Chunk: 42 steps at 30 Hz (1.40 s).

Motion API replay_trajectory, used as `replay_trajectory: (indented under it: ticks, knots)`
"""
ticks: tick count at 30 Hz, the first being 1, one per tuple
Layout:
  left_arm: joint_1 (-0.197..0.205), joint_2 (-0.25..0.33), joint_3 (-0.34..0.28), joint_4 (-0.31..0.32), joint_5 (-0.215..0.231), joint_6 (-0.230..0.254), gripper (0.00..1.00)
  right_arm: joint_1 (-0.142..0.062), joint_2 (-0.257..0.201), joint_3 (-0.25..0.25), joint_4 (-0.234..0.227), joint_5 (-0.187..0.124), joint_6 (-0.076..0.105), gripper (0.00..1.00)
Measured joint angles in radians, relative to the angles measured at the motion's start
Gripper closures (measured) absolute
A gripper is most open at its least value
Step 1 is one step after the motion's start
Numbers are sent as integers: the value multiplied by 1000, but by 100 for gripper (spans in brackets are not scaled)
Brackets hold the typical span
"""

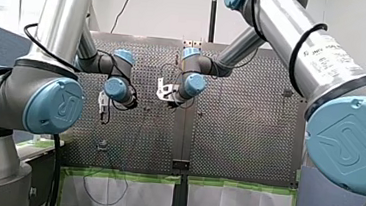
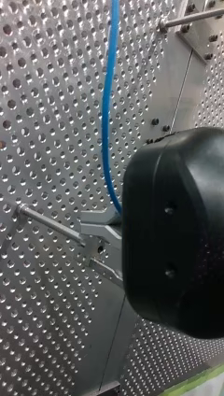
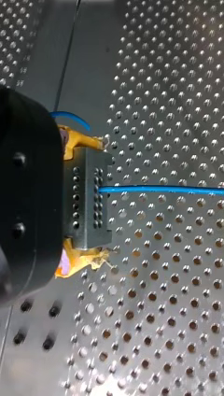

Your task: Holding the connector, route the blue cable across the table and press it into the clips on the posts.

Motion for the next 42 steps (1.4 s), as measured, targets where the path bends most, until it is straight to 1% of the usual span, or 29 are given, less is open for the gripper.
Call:
replay_trajectory:
  ticks: [4,6,9,15,20,27,33,42]
  knots:
    - [0,-19,0,10,5,-1,100,-6,26,0,-1,-25,2,100]
    - [0,-37,0,18,9,0,100,-9,35,0,-2,-36,6,100]
    - [2,-60,0,35,12,-1,100,-16,40,-1,-4,-51,12,100]
    - [15,-71,3,60,18,-8,100,-35,43,0,-14,-66,25,100]
    - [28,-72,12,72,25,-19,100,-49,43,0,-26,-70,35,100]
    - [43,-75,18,78,47,-37,100,-60,45,0,-29,-73,37,100]
    - [36,-78,18,74,59,-47,100,-64,45,0,-29,-73,37,100]
    - [29,-78,12,61,56,-50,100,-65,46,0,-29,-75,37,100]
